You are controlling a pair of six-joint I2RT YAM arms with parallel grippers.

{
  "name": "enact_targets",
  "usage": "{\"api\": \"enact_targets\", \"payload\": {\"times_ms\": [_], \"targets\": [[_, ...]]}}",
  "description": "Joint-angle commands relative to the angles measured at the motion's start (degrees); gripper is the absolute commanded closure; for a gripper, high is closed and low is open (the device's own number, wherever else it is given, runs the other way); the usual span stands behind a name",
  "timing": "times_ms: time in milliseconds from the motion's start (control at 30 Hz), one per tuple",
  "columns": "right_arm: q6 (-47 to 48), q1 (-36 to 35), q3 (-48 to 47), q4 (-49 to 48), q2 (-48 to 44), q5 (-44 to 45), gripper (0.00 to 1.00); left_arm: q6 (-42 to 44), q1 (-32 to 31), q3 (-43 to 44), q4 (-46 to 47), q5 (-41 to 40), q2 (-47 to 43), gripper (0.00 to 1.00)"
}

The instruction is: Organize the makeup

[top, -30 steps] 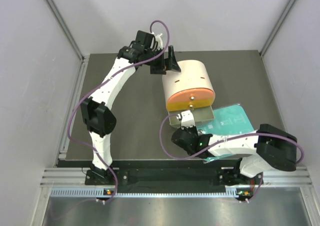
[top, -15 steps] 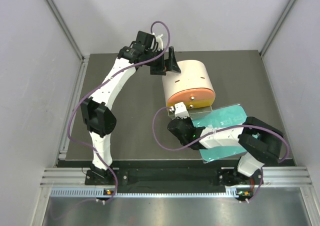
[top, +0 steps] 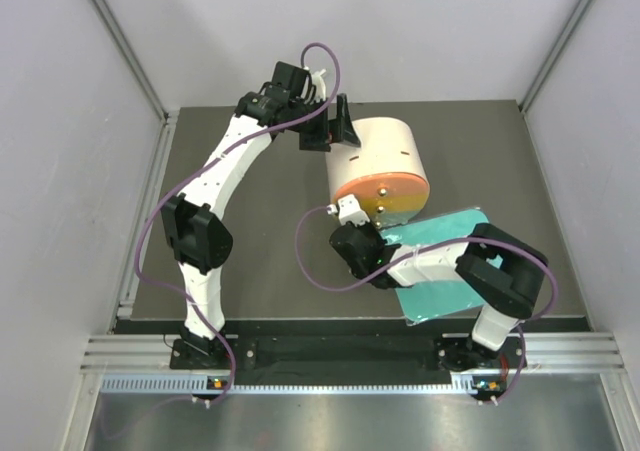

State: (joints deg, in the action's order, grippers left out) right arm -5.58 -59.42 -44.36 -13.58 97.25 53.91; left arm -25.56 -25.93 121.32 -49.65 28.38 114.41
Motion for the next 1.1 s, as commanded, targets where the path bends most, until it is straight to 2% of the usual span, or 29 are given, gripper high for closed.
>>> {"api": "enact_targets", "payload": {"times_ms": [0, 200, 433, 600, 700, 800, 833, 900, 933, 967, 1067], "targets": [[3.3, 1.1, -3.4, -4.3, -0.8, 2.0, 1.0, 0.8, -0.2, 2.3, -0.2, -1.6, -0.5, 0.01], [3.5, -1.0, -1.2, 0.4, -7.1, -1.9, 1.0, 0.7, -0.2, 2.0, 0.9, -5.9, -3.0, 0.01], [4.6, -5.6, 1.0, 8.0, -19.5, -13.0, 1.0, 0.8, 0.2, 1.2, 3.4, -11.4, -7.3, 0.01], [4.2, -7.5, -1.7, 13.4, -29.4, -15.6, 1.0, -0.8, 3.1, -2.5, 7.5, -11.0, -9.8, 0.01], [4.5, -7.4, -6.2, 17.3, -31.9, -13.4, 1.0, -1.8, 6.0, -3.3, 8.3, -8.8, -10.0, 0.01], [7.0, -6.7, -11.7, 18.8, -32.6, -10.0, 0.9, -1.9, 8.4, -2.6, 6.0, -8.3, -9.0, 0.01], [7.3, -6.2, -13.1, 19.3, -32.6, -8.7, 0.81, -1.4, 9.0, -2.4, 4.6, -8.6, -8.8, 0.01], [8.1, -4.2, -17.0, 20.0, -32.1, -9.1, 0.73, -0.4, 10.1, -2.8, 3.9, -9.4, -8.9, 0.01], [8.1, -3.1, -19.4, 21.0, -31.9, -9.4, 0.61, 0.4, 10.5, -2.9, 3.4, -9.8, -8.9, 0.01], [7.8, -1.9, -20.7, 21.7, -31.2, -10.3, 0.54, 0.7, 10.9, -3.2, 2.9, -9.9, -9.0, 0.01], [5.9, 4.6, -24.3, 24.6, -29.8, -15.4, 0.39, 1.7, 12.1, -4.2, 2.4, -10.2, -9.5, 0.01]]}}
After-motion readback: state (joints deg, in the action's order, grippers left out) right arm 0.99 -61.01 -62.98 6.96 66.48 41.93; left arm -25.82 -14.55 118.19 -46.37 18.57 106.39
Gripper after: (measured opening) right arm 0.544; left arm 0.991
